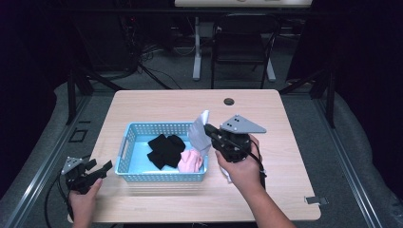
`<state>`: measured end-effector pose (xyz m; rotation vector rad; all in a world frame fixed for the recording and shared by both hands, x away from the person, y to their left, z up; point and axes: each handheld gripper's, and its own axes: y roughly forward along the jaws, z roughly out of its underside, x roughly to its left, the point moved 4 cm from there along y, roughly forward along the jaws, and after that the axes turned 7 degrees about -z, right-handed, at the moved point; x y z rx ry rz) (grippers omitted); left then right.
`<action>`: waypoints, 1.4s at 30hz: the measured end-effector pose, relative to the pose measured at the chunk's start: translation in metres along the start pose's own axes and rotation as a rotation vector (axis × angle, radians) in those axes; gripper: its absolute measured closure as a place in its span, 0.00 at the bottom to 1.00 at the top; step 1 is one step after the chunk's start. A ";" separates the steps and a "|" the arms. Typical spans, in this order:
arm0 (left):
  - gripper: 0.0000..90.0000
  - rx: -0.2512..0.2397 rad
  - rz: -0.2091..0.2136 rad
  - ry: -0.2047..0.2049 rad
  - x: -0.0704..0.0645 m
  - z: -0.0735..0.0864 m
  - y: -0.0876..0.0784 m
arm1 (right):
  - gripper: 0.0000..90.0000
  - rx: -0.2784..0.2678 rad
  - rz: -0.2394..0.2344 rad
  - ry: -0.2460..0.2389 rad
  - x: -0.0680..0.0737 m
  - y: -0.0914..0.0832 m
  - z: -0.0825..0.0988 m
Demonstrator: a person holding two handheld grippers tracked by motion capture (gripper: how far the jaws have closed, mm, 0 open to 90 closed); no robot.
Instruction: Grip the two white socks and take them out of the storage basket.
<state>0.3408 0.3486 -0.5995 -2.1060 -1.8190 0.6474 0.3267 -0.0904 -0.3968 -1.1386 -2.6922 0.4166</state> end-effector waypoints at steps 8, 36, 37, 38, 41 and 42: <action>0.29 0.008 0.001 0.007 -0.001 0.000 0.000 | 0.98 -0.002 0.068 0.041 -0.017 -0.025 0.023; 0.29 0.008 -0.004 0.005 0.000 0.000 0.000 | 0.98 0.167 0.229 0.226 -0.071 -0.027 0.141; 0.29 0.008 -0.004 0.005 0.000 0.000 0.000 | 0.98 0.176 0.243 0.240 -0.076 -0.028 0.147; 0.29 0.008 -0.004 0.006 0.000 0.000 0.000 | 0.98 0.186 0.251 0.251 -0.080 -0.029 0.151; 0.29 0.009 -0.004 0.006 -0.001 0.000 0.000 | 0.98 0.202 0.274 0.291 -0.090 -0.030 0.163; 0.29 0.008 -0.004 0.007 -0.001 0.000 0.000 | 0.98 0.214 0.277 0.305 -0.093 -0.031 0.166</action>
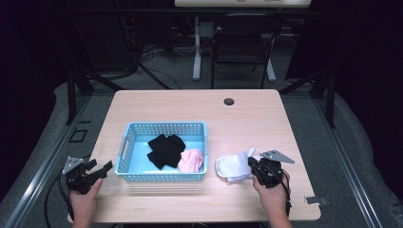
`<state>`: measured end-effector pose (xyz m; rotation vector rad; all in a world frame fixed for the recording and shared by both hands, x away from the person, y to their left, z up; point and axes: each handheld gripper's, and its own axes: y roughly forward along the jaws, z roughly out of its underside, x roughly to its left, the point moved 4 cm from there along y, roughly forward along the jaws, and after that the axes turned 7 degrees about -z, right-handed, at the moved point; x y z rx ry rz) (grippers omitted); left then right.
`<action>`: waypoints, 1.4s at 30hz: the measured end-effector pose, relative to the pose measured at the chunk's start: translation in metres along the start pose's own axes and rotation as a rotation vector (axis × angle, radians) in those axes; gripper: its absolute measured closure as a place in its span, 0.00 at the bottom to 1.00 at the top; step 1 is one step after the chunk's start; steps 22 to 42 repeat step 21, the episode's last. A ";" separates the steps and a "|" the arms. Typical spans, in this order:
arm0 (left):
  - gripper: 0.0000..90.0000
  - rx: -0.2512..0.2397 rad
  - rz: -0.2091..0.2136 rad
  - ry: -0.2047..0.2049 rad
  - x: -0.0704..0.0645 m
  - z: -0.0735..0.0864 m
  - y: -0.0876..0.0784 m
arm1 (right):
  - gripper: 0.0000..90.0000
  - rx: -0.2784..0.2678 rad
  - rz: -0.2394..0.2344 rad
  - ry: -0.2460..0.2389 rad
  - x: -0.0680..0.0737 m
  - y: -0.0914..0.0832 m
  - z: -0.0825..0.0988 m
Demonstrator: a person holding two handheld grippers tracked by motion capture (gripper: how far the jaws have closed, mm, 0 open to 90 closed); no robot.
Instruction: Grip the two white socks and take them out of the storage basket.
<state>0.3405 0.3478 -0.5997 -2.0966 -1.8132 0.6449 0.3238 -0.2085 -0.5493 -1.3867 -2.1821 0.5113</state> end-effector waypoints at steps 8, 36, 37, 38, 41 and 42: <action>0.29 -0.003 0.001 -0.003 0.000 0.000 0.000 | 0.96 0.054 0.013 0.067 -0.016 0.006 0.011; 0.29 -0.001 0.001 -0.001 0.000 -0.001 0.000 | 0.55 -0.061 0.055 0.063 -0.031 0.005 0.015; 0.29 -0.001 0.001 -0.001 0.000 -0.001 0.000 | 0.55 -0.061 0.055 0.063 -0.031 0.005 0.015; 0.29 -0.001 0.001 -0.001 0.000 -0.001 0.000 | 0.55 -0.061 0.055 0.063 -0.031 0.005 0.015; 0.29 -0.001 0.001 -0.001 0.000 -0.001 0.000 | 0.55 -0.061 0.055 0.063 -0.031 0.005 0.015; 0.29 -0.001 0.001 -0.001 0.000 -0.001 0.000 | 0.55 -0.061 0.055 0.063 -0.031 0.005 0.015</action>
